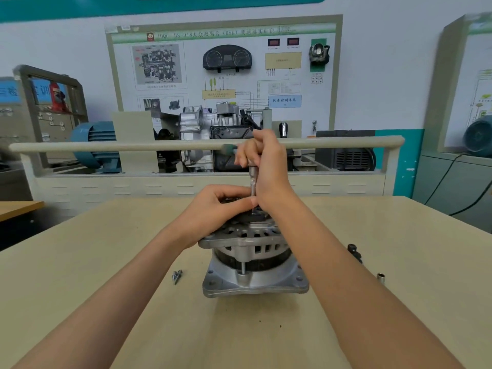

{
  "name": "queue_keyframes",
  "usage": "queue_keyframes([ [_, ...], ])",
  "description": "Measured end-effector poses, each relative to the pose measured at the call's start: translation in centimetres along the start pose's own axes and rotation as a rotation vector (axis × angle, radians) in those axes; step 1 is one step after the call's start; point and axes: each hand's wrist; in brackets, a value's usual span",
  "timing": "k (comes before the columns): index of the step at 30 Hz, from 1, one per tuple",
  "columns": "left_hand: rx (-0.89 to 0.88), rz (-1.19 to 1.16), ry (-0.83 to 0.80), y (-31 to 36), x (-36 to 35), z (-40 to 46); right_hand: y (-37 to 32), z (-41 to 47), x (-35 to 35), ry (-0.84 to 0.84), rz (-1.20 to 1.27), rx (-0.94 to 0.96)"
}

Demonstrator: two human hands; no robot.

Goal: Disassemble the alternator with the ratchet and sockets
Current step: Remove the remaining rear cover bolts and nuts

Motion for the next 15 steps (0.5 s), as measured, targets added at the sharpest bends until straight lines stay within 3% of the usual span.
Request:
queue_keyframes([
  [4,0.056,-0.025,-0.019,-0.1,0.2,-0.1,-0.3,0.4,0.1,-0.194,0.166,-0.118],
  [10,0.129,0.084,-0.082,1.2,0.8,0.2,-0.1,-0.2,-0.6,-0.051,-0.001,-0.027],
  [13,0.129,0.156,-0.057,1.8,0.9,0.2,0.5,-1.3,-1.3,0.097,-0.286,0.178],
  [15,0.122,0.168,0.038,1.6,0.6,-0.1,1.1,-2.1,-1.5,0.157,-0.863,0.427],
])
Point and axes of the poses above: each hand's wrist, its own z-axis towards the middle knuckle, its own x-axis out of the back of the hand, y = z × x
